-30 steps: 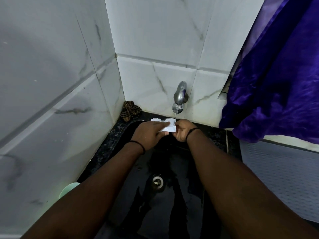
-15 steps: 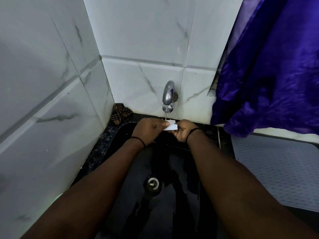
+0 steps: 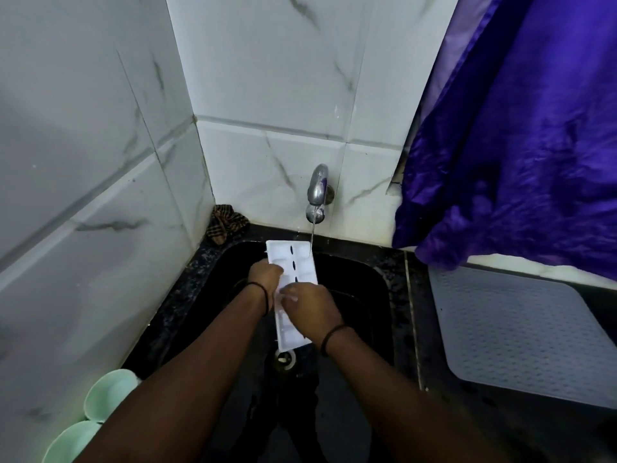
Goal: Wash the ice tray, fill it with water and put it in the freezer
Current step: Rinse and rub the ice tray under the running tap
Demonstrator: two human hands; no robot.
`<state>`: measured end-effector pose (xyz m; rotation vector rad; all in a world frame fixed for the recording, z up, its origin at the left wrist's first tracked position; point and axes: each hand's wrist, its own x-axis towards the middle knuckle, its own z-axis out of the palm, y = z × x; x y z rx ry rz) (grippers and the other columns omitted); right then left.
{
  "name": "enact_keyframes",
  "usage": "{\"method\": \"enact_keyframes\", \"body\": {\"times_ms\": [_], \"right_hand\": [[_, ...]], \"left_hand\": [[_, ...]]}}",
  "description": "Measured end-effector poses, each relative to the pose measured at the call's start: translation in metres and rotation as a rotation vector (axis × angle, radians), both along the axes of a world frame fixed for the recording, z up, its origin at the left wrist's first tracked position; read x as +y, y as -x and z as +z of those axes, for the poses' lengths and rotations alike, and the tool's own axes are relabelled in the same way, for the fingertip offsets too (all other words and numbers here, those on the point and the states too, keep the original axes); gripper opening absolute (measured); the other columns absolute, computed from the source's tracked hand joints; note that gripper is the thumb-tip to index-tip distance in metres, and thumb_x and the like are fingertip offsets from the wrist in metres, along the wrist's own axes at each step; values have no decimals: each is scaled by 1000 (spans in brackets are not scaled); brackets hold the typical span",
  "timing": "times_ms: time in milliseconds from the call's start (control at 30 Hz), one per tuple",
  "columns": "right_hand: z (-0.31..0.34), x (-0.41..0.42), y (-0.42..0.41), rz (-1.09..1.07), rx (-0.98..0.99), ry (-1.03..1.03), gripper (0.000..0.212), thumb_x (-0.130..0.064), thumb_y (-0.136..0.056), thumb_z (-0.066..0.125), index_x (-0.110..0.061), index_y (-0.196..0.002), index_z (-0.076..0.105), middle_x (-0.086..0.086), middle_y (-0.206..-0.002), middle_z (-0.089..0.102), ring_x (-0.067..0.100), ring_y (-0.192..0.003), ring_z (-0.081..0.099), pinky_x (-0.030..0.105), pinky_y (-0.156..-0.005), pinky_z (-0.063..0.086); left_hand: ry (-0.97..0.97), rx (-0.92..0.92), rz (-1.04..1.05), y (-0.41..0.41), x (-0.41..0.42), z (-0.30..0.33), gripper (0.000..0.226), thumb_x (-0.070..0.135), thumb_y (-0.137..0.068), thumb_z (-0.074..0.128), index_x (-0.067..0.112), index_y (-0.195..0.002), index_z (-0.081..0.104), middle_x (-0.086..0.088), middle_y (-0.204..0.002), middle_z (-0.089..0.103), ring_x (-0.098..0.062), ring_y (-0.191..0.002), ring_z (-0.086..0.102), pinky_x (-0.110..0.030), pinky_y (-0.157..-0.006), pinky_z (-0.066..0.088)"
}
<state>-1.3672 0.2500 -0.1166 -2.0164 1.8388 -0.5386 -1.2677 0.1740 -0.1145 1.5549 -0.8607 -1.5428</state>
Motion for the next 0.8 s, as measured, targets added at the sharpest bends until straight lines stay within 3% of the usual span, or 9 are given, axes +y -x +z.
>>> {"method": "enact_keyframes", "body": {"times_ms": [133, 233, 300, 433, 500, 567, 600, 700, 800], "right_hand": [[-1, 8, 34, -367, -200, 179, 27, -23, -92, 59, -10, -115, 65, 9, -116, 65, 27, -110, 58, 32, -96, 44], [5, 9, 51, -439, -732, -261, 53, -37, -89, 69, -8, -132, 55, 11, -126, 65, 29, -113, 63, 46, -100, 50], [3, 14, 58, -348, -1099, -483, 39, -30, -91, 68, -6, -121, 64, 17, -116, 71, 34, -103, 69, 52, -91, 55], [-8, 15, 62, -376, -1187, -429, 31, -19, -91, 69, -4, -118, 67, 17, -109, 73, 36, -98, 71, 49, -84, 58], [-18, 12, 64, -440, -859, -390, 33, -19, -94, 65, -2, -122, 65, 17, -113, 71, 35, -102, 68, 43, -89, 56], [-29, 14, 66, -460, -149, -391, 31, -22, -100, 49, -6, -124, 62, 15, -123, 66, 33, -113, 64, 38, -93, 50], [-34, 17, 65, -460, 82, -373, 31, -21, -102, 40, -8, -124, 58, 14, -126, 65, 32, -116, 62, 37, -93, 48], [-44, 19, 58, -461, 253, -322, 29, -16, -102, 31, -11, -125, 49, 11, -125, 63, 30, -112, 64, 38, -88, 50], [-45, 8, 59, -492, 274, -297, 27, -17, -103, 32, -10, -125, 46, 9, -126, 61, 29, -112, 65, 36, -86, 51]], "left_hand": [[-14, 374, -83, -16, 13, -2, 36, -4, -94, 41, 0, -128, 52, -24, -121, 59, -36, -91, 62, -51, -86, 50], [-44, 460, -235, -20, 15, -1, 34, 2, -94, 47, 9, -126, 56, -19, -122, 63, -36, -99, 65, -53, -81, 55], [-81, 471, -329, -20, 13, -1, 32, 6, -93, 52, 11, -123, 58, -18, -120, 65, -35, -102, 66, -51, -79, 57], [-77, 239, -376, -18, 3, -1, 25, 23, -89, 58, 11, -111, 65, -12, -107, 70, -29, -97, 66, -43, -90, 50], [-46, -13, -262, -17, -8, 3, 15, 30, -90, 57, 18, -95, 63, -5, -93, 66, -21, -82, 60, -34, -80, 44], [21, -111, -137, -15, -21, 4, 12, 27, -93, 55, 20, -83, 58, -2, -85, 60, -16, -72, 53, -25, -65, 41], [66, -96, -92, -12, -28, 4, 15, 22, -94, 54, 19, -79, 57, -2, -81, 59, -14, -67, 51, -20, -55, 42], [149, -93, -72, 3, -53, 10, 18, 17, -96, 51, 14, -79, 56, -4, -74, 57, -11, -56, 48, -9, -34, 34], [108, -59, -133, 19, -77, 21, 20, 25, -98, 48, 14, -84, 55, -3, -74, 56, -11, -54, 49, -12, -36, 35]]}}
